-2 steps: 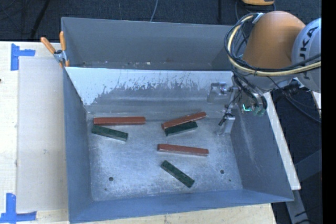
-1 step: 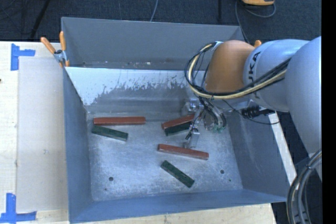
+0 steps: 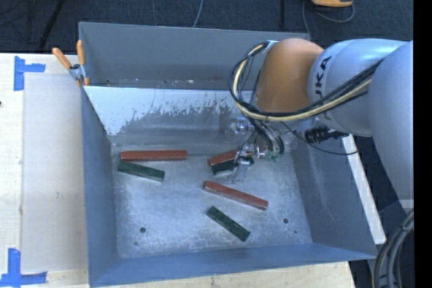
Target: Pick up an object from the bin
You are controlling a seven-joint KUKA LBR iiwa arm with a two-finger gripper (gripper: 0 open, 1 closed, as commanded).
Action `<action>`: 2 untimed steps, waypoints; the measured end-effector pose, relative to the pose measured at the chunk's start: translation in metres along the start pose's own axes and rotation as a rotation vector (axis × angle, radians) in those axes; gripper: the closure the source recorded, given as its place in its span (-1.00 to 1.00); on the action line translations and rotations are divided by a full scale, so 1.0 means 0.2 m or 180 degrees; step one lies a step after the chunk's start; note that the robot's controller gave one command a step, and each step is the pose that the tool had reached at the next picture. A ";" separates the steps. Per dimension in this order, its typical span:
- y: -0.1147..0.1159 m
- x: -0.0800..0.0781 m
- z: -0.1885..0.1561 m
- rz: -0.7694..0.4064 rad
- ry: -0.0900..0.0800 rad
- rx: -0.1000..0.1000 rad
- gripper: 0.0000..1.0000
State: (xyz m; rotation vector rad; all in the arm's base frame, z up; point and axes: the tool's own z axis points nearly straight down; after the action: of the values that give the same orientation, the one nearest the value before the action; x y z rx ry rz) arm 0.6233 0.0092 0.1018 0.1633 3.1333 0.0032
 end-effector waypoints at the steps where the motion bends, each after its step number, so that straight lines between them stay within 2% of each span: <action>1: -0.08 -0.01 -0.07 0.0249 0.0006 0.0006 -1.00; 2: -0.09 0.04 0.17 0.0416 0.0029 0.0004 -1.00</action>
Offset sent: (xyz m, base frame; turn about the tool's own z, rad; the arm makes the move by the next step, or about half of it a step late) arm -0.0008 -0.0161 0.0145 0.0811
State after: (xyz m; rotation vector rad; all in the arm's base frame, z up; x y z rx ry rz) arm 0.6137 -0.0080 0.0681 0.3685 3.1251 0.0025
